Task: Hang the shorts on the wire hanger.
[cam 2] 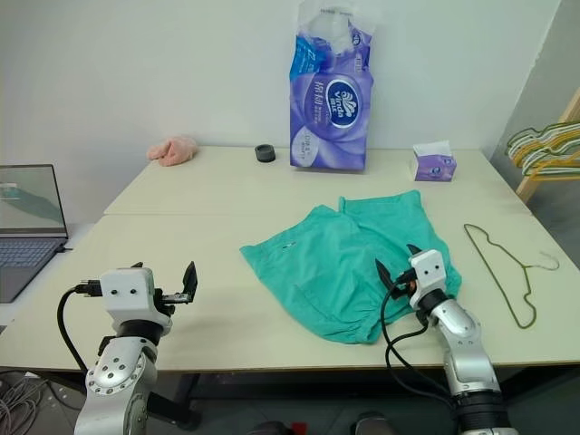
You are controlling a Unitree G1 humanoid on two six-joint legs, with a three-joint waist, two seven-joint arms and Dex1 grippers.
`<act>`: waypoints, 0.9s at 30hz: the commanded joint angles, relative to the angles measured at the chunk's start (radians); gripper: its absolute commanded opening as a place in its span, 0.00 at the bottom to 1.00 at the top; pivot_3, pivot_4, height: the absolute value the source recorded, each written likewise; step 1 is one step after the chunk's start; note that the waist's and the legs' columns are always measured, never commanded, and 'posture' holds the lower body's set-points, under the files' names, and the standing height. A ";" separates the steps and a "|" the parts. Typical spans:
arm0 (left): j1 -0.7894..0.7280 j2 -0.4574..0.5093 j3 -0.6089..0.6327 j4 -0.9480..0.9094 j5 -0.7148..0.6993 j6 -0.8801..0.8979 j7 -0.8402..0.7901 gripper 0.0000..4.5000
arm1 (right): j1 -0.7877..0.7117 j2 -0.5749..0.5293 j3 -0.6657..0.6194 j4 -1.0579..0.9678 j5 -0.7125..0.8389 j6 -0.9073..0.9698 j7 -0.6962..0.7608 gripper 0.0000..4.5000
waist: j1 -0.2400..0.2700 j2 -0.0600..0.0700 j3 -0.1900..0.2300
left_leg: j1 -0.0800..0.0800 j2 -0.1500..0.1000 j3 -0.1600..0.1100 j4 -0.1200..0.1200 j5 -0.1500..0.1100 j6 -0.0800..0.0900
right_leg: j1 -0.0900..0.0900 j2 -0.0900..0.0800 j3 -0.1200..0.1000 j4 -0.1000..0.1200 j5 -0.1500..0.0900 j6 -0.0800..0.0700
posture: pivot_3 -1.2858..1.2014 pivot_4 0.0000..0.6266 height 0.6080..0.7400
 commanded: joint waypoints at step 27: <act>-0.050 0.031 -0.043 0.019 -0.025 -0.058 -0.088 1.00 | 0.006 -0.035 -0.003 -0.070 -0.001 -0.033 0.038 0.99 | -0.010 0.000 0.000 | 0.000 0.000 0.000 0.000 0.000 0.000 | 0.000 0.000 0.000 0.000 -0.001 0.000 | 0.47 0.00 1.00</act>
